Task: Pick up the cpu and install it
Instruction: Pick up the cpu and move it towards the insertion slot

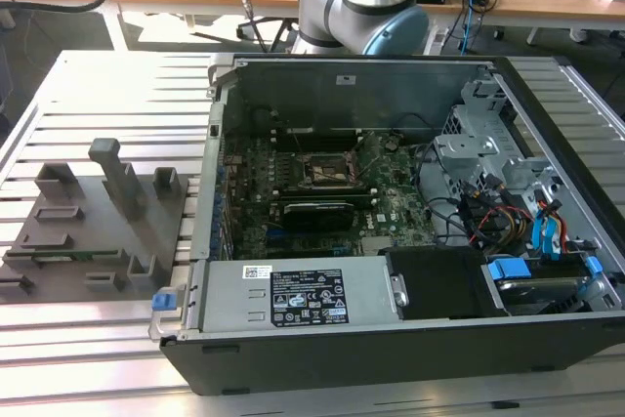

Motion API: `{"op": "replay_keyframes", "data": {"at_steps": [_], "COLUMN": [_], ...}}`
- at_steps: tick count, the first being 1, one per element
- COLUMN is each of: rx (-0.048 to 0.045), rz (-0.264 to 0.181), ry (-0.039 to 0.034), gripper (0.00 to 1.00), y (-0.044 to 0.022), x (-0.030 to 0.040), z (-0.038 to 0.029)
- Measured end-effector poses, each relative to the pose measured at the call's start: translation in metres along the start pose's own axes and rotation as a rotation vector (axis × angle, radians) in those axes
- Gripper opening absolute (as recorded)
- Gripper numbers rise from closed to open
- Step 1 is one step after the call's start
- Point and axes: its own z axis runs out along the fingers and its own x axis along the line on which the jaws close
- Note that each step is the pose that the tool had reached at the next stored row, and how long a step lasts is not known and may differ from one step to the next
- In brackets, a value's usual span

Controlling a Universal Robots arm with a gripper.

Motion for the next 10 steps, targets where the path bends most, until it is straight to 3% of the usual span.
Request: {"op": "replay_keyframes", "data": {"at_steps": [3, 7, 10], "rx": [0.0, 0.0001, 0.0001], "rz": [0.0, 0.0, 0.0], "ry": [0.0001, 0.0, 0.0001], "gripper": [0.55, 0.55, 0.55], "y": [-0.0002, -0.0009, -0.0011], "x": [0.0, -0.0001, -0.0002], "z": [-0.0061, -0.0224, -0.0299]}}
